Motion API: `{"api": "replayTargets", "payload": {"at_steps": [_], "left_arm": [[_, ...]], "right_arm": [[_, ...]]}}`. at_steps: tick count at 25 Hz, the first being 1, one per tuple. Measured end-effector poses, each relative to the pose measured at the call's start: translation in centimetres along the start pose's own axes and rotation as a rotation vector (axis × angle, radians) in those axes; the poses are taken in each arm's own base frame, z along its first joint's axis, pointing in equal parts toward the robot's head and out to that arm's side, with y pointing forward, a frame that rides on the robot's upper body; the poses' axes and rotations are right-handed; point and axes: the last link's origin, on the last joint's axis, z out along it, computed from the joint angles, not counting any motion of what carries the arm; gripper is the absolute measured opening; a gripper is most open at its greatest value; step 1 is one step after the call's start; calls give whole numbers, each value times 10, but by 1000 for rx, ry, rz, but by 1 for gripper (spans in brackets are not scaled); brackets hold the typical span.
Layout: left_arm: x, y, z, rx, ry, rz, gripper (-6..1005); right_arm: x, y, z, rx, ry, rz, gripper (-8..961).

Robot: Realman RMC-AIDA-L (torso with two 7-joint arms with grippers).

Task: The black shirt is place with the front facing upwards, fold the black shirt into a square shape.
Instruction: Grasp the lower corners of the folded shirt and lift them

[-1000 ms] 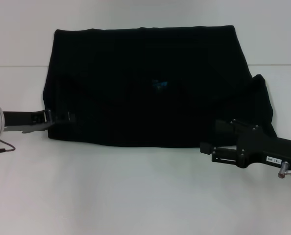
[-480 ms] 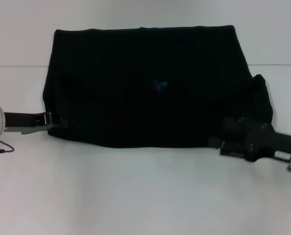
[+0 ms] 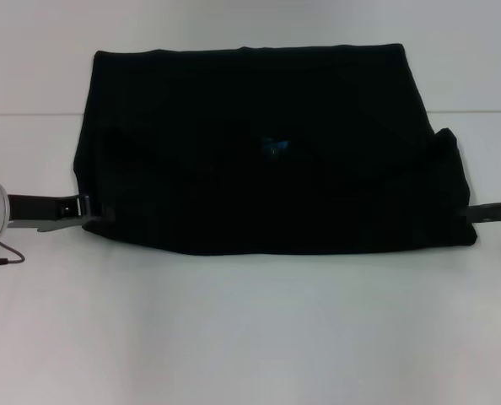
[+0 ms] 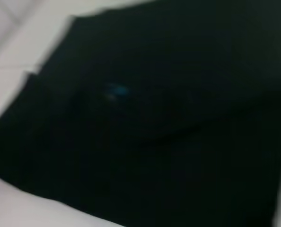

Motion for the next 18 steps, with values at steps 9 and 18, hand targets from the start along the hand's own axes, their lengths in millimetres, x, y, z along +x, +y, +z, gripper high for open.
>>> {"api": "replayTargets", "payload": {"at_steps": [9,18], "left_arm": [[-1,1,0,-7,-3,-1,33],[-1,3,1,-15,-7,-2,34]], "right_arm": [[-38,-5,-8,171,68,160,871],[-23,-3,38,186,117,169,852]]}}
